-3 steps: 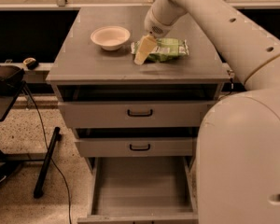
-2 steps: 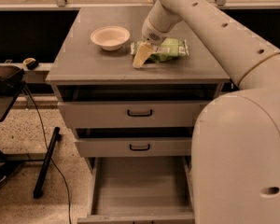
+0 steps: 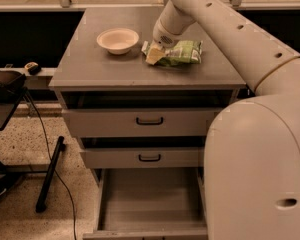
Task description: Place green jalapeno chip bag into bottom drawer
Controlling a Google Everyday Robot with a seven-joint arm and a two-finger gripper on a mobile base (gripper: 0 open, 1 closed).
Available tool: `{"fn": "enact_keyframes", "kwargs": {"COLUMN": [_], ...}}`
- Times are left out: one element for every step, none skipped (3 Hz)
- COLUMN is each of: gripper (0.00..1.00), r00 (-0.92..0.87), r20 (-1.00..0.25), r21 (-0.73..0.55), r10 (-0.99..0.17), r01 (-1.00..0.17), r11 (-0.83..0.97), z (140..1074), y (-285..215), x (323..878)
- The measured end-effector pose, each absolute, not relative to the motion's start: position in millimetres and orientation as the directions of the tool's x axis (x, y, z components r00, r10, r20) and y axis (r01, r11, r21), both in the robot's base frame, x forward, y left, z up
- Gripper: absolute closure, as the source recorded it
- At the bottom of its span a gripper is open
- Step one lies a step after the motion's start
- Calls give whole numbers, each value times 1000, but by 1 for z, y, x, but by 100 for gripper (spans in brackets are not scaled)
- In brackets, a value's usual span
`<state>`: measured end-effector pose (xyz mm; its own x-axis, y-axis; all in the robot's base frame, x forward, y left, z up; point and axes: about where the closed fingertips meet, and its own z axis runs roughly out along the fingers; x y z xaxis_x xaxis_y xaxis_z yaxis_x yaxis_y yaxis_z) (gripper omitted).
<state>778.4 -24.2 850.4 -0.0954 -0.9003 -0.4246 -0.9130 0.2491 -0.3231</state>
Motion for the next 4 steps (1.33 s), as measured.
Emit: {"fn": "enact_keyframes", "kwargs": {"gripper": [97,100,100,100], "r00": [-33,165,320,440], "r20": [-531,-719,-772,-776], "r21": [-311,-359,-461,-530], "r10": [-847,-675,-549,-452], "r01": [-922,-920,-877,-843], "r11": [232,157,136,89], "z": [861,907,962,994], "y": [-28,-19,4,37], "x": [761,689,616,532]}}
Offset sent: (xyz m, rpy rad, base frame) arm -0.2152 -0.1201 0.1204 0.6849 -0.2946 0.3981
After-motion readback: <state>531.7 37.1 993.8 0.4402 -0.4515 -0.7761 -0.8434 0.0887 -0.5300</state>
